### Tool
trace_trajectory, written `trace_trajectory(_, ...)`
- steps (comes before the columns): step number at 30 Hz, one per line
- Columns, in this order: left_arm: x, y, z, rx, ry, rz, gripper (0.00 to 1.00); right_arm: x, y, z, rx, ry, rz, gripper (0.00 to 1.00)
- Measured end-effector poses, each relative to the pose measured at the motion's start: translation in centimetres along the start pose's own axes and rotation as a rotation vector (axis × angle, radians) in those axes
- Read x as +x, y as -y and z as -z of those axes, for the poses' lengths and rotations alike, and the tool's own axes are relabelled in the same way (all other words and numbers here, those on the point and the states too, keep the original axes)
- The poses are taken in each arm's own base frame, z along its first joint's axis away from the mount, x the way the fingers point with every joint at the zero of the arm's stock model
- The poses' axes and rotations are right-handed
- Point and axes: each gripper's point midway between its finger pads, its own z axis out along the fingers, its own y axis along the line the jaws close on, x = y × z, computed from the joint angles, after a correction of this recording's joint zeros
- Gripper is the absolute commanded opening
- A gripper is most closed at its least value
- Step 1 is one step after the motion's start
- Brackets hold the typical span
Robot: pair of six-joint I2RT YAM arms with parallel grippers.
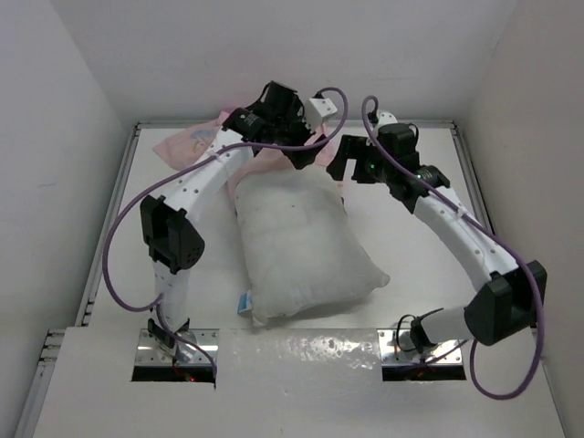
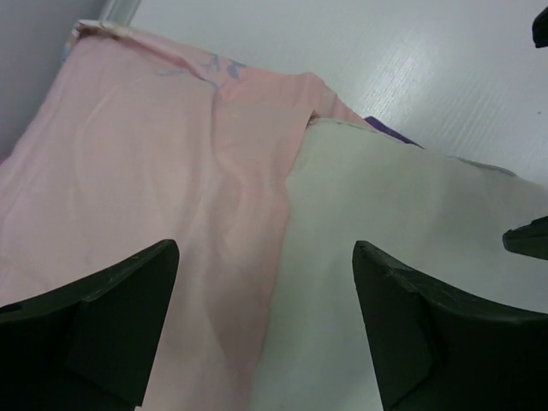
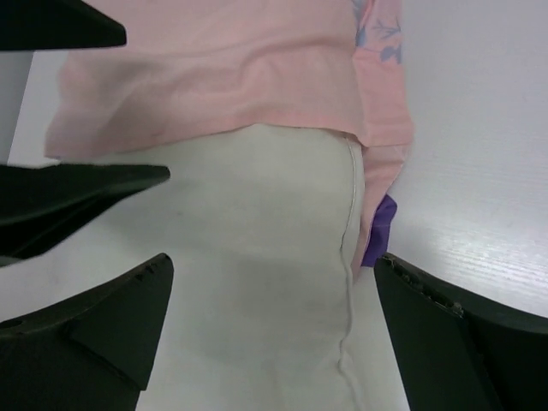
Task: Put the pillow into the pillowcase
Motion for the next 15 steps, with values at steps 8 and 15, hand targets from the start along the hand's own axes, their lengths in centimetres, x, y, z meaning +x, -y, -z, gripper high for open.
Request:
trace_trajectory(8,5.2,-1.2,-8.0,-0.032,-0.117,0.030,0.75,4.3,2.4,-6.0,-0.095,-0.094,-0.099,0.95)
trace_trajectory(15,6.7,-4.0,-10.8,-0.180,-0.139,0.040,0.19,9.4,4.7,-11.5,-0.105,-0.216,-0.175,0.83)
